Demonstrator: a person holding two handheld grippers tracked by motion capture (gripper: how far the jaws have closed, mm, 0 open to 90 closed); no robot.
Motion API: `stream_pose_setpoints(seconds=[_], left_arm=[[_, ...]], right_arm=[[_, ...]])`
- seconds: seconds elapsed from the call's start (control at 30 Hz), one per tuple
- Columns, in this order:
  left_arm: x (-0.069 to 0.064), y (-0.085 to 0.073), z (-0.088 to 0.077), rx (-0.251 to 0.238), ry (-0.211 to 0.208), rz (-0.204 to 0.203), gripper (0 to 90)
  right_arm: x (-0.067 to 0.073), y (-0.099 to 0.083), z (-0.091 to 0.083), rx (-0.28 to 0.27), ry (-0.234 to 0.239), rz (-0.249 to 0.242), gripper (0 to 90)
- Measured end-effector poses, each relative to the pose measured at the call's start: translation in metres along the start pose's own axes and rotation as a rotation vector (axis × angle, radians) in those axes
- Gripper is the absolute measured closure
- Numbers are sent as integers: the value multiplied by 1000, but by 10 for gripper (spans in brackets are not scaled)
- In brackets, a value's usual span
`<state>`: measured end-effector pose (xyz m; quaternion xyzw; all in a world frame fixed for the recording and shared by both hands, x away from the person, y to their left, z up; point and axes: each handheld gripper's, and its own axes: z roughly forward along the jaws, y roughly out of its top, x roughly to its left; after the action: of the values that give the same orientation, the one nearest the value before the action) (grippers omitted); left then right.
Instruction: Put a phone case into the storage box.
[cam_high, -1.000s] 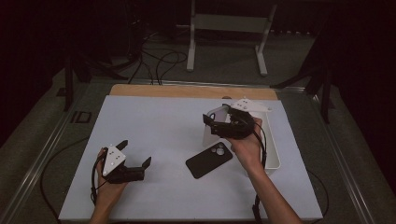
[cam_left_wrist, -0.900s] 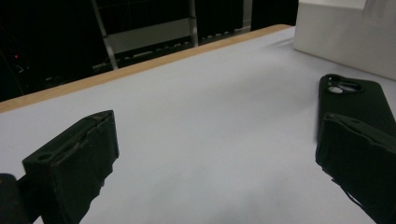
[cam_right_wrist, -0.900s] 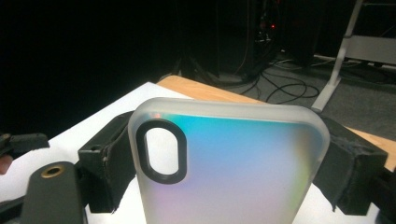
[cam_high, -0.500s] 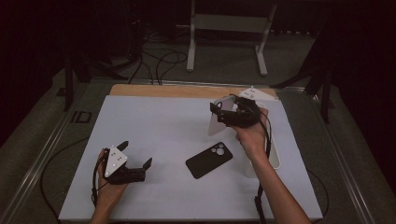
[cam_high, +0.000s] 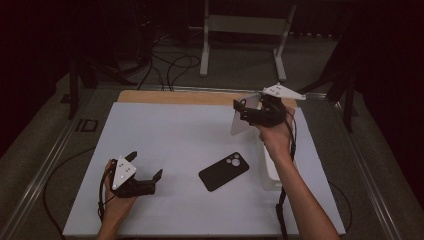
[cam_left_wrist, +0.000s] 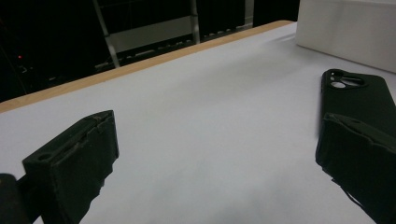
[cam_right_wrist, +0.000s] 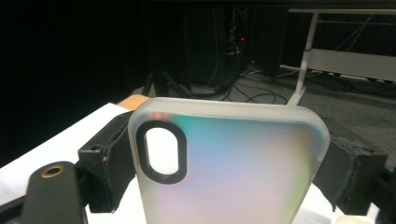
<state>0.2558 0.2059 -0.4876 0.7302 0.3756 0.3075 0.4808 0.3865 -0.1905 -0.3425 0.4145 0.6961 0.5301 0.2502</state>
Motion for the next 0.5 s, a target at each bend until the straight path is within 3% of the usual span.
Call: stream_pose_setpoints(seconds=[0.5], left_arm=[[0,0,-1,-2,3,-4,1]], right_arm=[[-26,7,5,-15,-71,22,169]])
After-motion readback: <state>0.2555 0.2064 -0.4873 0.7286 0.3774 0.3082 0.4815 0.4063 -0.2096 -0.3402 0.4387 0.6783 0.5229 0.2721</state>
